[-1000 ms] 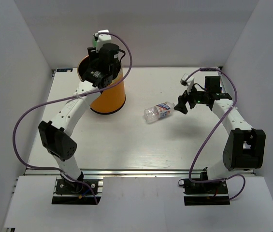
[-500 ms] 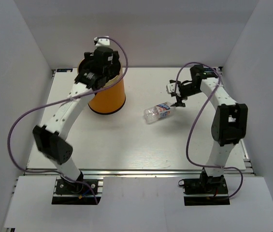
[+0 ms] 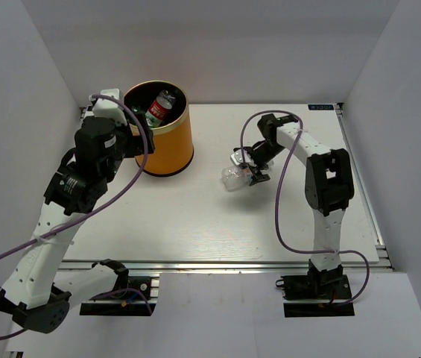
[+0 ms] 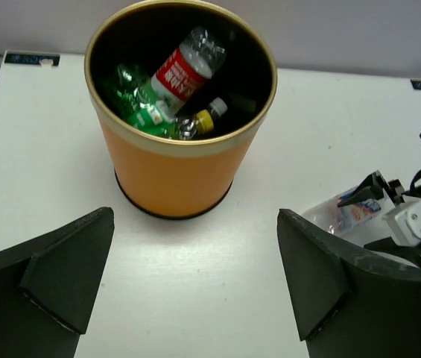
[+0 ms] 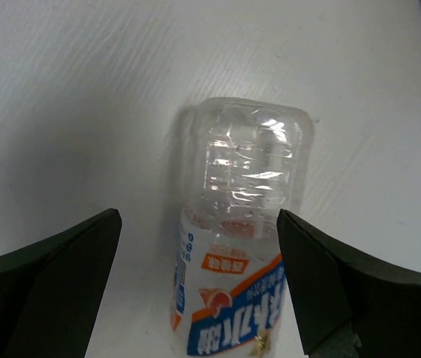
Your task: Put the plastic bottles in the bin
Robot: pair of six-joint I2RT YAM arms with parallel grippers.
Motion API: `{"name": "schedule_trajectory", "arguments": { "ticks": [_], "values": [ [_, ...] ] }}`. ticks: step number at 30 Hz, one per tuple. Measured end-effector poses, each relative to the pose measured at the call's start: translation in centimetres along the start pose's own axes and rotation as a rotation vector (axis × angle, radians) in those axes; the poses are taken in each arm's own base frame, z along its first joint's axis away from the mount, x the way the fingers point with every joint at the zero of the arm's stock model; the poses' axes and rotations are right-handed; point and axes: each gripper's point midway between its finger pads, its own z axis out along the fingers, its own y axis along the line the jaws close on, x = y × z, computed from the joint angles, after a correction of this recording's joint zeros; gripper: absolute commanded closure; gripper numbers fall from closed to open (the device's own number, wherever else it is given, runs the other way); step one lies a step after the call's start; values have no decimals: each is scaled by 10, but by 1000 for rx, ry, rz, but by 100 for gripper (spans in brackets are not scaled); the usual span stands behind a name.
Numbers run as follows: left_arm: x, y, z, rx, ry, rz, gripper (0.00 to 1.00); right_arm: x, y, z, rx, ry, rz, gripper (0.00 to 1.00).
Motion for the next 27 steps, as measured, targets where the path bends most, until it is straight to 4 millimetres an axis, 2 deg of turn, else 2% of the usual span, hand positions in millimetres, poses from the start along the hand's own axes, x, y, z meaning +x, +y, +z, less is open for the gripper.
{"name": "schedule_trajectory", "arguments": {
  "ticks": [2, 5, 7, 10, 13, 15, 16, 17, 18, 20, 22, 24, 27],
  "values": [
    [16, 3, -2, 0, 36, -2, 0, 7, 5, 13, -12, 26, 25, 10],
    [42, 4, -1, 4, 102, 0, 0, 12, -8, 20, 14, 84, 35, 11],
    [56, 4, -2, 8, 139, -1, 0, 20, -9, 27, 6, 125, 78, 12],
    [69, 5, -5, 12, 171, -7, 0, 38, -11, 43, 9, 181, 154, 12],
    [73, 6, -10, 18, 176, -22, 0, 47, -13, 47, 33, 212, 229, 15],
    [72, 7, -13, 21, 168, -34, 0, 50, -16, 46, 52, 229, 249, 27],
    [71, 7, -15, 23, 163, -40, 0, 51, -18, 45, 58, 236, 254, 36],
    [70, 7, -17, 25, 158, -45, 0, 51, -18, 45, 62, 244, 262, 62],
    [69, 7, -18, 27, 154, -51, 0, 51, -19, 45, 65, 247, 261, 73],
    [69, 7, -20, 32, 152, -57, 0, 47, -23, 40, 78, 246, 271, 90],
    [75, 7, -22, 39, 157, -63, 0, 40, -25, 37, 77, 230, 287, 92],
    [88, 7, -24, 47, 180, -72, 0, 20, -38, 26, 96, 183, 311, 94],
    [116, 6, -23, 60, 238, -93, 0, -28, -94, -8, 240, 78, 281, 94]
  ]
}}
